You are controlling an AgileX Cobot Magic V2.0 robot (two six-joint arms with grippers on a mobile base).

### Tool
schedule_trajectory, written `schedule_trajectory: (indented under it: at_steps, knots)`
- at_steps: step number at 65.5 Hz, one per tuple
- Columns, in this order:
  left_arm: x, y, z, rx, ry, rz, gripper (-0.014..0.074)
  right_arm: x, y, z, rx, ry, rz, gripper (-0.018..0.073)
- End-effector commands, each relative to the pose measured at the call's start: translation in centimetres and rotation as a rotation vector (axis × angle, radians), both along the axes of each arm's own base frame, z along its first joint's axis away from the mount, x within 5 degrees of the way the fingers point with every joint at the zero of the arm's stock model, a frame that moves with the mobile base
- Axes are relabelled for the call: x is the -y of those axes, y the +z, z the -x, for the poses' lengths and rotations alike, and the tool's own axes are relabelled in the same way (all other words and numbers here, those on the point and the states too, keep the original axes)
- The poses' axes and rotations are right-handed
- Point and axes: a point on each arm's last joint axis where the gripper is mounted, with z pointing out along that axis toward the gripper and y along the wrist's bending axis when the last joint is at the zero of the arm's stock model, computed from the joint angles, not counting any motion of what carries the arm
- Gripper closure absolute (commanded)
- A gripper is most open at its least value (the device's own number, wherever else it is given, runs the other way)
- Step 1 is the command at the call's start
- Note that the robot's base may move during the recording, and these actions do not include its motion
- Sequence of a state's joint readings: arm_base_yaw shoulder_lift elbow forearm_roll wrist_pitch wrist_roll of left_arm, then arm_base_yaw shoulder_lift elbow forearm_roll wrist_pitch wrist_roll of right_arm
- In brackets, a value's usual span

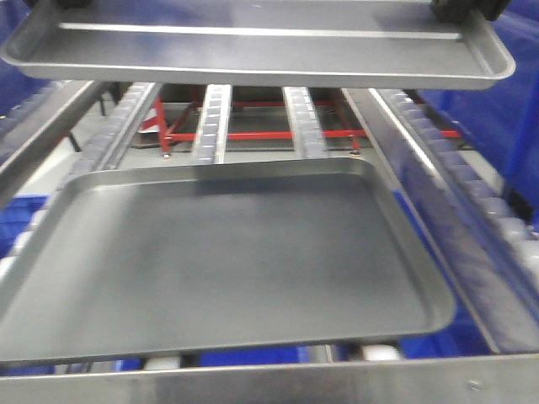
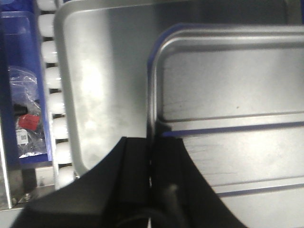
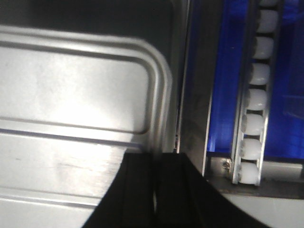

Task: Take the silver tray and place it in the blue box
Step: 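Drive the base away from the rack, holding the tray level in both grippers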

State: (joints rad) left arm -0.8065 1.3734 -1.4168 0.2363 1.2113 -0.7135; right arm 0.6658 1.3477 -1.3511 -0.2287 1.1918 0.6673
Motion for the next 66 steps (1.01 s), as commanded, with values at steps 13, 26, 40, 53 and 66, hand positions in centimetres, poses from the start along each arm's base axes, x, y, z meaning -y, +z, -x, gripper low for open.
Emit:
schedule_trajectory:
  at_steps: [13,26,40,53,66]
  knots:
    - [-1.02,1.52,0.19,0.062,0.023,-0.032,0.0701,1.33,2.01,0.28,0.094,-0.003,0.048,0.0502]
    - [-1.02,1.52,0.19,0.062,0.023,-0.032,0.0701,1.33,2.01,0.28,0.094,-0.003,0.048,0.0502]
    - [-1.02,1.52,0.19,0.062,0.023,-0.032,0.0701,1.33,2.01,0.28,0.094,-0.003,0.048,0.0502]
    - [-1.02,1.52,0.19,0.062,0.023,-0.032,0.0701,1.33,2.01,0.28,0.094,-0.003,0.048,0.0502]
    - [-1.02,1.52,0.19,0.062,0.023,-0.032,0.0701,1.33,2.01,0.28,0.094,-0.003,0.048,0.0502]
